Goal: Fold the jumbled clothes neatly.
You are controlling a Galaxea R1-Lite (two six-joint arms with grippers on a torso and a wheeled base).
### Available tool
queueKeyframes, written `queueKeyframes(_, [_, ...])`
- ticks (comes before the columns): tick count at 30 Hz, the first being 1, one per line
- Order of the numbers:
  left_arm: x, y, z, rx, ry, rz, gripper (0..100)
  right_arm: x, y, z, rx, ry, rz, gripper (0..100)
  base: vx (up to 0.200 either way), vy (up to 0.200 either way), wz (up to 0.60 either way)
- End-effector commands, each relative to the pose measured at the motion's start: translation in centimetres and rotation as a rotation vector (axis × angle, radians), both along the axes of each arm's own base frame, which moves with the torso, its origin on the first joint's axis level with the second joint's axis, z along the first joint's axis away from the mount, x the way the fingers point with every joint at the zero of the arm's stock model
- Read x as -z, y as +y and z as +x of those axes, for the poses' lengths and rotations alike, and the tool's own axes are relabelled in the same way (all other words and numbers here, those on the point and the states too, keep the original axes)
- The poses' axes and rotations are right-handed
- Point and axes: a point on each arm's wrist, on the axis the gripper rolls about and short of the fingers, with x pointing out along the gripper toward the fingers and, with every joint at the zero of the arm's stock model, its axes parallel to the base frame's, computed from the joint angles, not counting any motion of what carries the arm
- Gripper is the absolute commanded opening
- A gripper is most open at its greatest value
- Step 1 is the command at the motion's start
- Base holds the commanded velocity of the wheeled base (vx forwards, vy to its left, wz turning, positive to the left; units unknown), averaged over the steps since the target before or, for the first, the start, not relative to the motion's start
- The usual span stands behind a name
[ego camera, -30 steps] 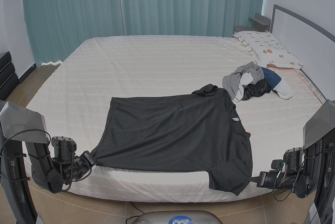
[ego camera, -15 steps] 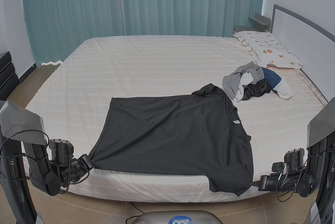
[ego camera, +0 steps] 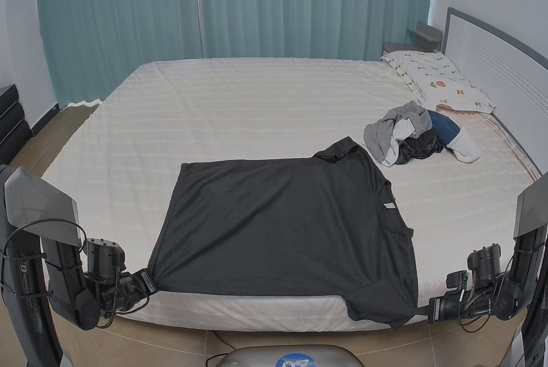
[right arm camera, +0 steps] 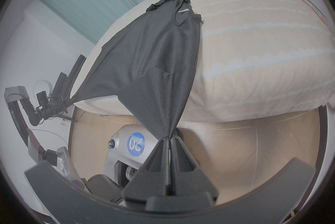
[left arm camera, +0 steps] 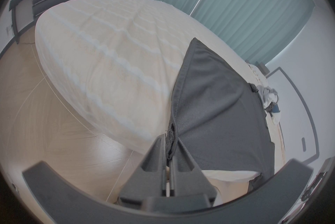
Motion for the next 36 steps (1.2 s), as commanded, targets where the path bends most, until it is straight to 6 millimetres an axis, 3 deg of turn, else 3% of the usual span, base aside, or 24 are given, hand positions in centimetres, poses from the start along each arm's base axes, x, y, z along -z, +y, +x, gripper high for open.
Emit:
queueKeyframes(1, [0.2, -0.1, -0.8, 0.014, 0.017, 0.008, 0, -0.7, -0.1, -0.5, -0.006, -0.018, -0.004, 0, 0.000, 0.000, 0.00])
queueKeyframes(12, [2.2, -0.9, -1.5, 0.085, 0.054, 0.111, 0, -1.2, -0.5, -1.2, -0.026, -0.006, -0.081, 0, 0.000, 0.000, 0.00])
queueKeyframes(16, [1.9, -2.0, -1.6, 0.108, 0.013, 0.099, 0, -1.4, -0.9, -1.0, -0.003, -0.032, -0.086, 0, 0.000, 0.000, 0.00])
queueKeyframes(26, [1.5, -1.8, -3.0, 0.113, 0.027, 0.101, 0, -1.4, -0.9, -1.2, -0.015, -0.021, -0.090, 0, 0.000, 0.000, 0.00])
queueKeyframes(36, [1.5, -1.4, -3.1, 0.098, 0.035, 0.104, 0, -1.0, -0.9, -1.7, -0.056, 0.024, -0.116, 0, 0.000, 0.000, 0.00])
